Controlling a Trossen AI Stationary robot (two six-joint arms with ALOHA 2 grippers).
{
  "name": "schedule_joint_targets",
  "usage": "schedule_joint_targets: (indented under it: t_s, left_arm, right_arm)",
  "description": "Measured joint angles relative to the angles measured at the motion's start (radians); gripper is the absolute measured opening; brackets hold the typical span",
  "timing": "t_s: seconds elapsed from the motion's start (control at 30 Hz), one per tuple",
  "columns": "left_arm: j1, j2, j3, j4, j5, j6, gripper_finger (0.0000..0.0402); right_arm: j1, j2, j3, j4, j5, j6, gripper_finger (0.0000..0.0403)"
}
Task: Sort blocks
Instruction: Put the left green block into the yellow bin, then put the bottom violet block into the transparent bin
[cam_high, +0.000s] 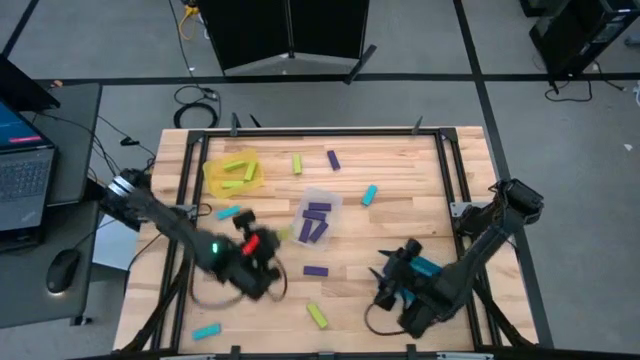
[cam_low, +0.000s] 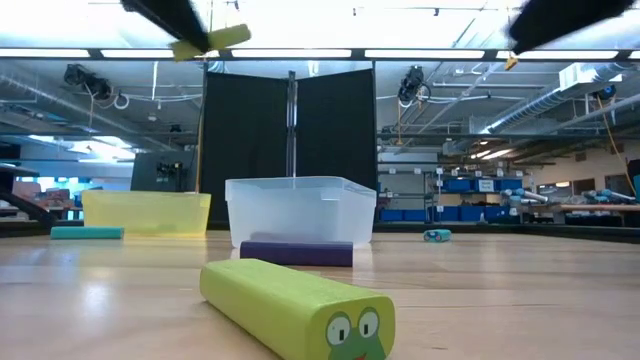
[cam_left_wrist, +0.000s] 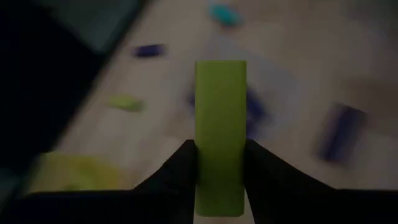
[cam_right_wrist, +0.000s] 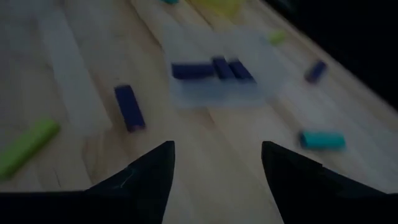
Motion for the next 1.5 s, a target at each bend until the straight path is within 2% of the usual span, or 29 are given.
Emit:
schedule_joint_targets:
  t_s: [0.13,0.3,0.43,0.6,0.8,0.93,1.0,1.27,1.5]
  left_arm:
    - [0.155,-0.074,0.000,-0.087,-0.012,0.002,0.0106]
    - [0.368,-0.142,-0.026,-0.119,0.020,0.091,0.0106]
    - [0.529,-0.213,-0.125,-0.012,0.107,0.201,0.0106]
    - [0.721,-0.298,-0.310,0.202,0.248,0.322,0.0106]
    - [0.915,-0.357,-0.491,0.370,0.337,0.375,0.0106]
    - [0.997,-0.364,-0.544,0.412,0.370,0.393,0.0107]
    - [1.025,-0.365,-0.561,0.429,0.364,0.396,0.0119]
    - [1.106,-0.365,-0.586,0.469,0.339,0.417,0.0205]
    - [1.067,-0.417,-0.583,0.546,0.384,0.475,0.0241]
  right_arm:
    - [-0.080,0.000,0.000,0.217,0.017,-0.309,0.0250]
    - [-0.165,0.000,0.000,0.441,0.000,-0.665,0.0253]
    - [-0.221,0.000,-0.008,0.607,-0.065,-0.875,0.0252]
    - [-0.293,0.000,-0.084,0.867,-0.225,-1.061,0.0250]
    - [-0.352,0.000,-0.184,1.045,-0.327,-1.077,0.0253]
    - [-0.364,0.000,-0.206,1.052,-0.346,-1.044,0.0250]
    - [-0.370,0.000,-0.208,1.055,-0.354,-1.028,0.0249]
    - [-0.381,0.000,-0.208,1.067,-0.388,-0.957,0.0265]
    - [-0.378,0.009,-0.193,1.097,-0.484,-0.903,0.0285]
